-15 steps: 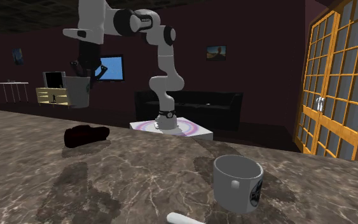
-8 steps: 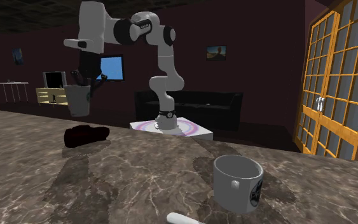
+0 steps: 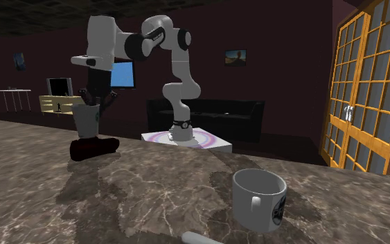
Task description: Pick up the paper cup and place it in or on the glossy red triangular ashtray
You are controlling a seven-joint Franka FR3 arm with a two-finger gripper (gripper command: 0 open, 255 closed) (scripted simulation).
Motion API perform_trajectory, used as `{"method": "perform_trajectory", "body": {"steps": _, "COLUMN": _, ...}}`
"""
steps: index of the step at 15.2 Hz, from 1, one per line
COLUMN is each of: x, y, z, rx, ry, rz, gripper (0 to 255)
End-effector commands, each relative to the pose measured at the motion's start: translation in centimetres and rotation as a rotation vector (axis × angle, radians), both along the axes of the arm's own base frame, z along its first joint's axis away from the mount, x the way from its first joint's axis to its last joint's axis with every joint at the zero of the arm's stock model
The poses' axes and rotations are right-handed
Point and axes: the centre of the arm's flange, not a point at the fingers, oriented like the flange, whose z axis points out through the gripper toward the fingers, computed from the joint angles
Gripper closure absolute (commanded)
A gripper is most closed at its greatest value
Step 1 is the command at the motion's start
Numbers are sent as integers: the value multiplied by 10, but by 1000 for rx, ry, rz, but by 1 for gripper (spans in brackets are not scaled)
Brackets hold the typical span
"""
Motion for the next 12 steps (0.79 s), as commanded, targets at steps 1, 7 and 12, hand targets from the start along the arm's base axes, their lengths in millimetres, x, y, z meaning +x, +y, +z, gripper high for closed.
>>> {"method": "perform_trajectory", "body": {"steps": 1, "x": -1, "y": 0, "z": -10, "rx": -1, "ry": -1, "rz": 0, "gripper": 255}}
{"method": "perform_trajectory", "body": {"steps": 7, "x": -1, "y": 0, "z": -23, "rx": -1, "ry": -1, "rz": 0, "gripper": 255}}
{"method": "perform_trajectory", "body": {"steps": 12, "x": -1, "y": 0, "z": -23, "rx": -1, "ry": -1, "rz": 0, "gripper": 0}}
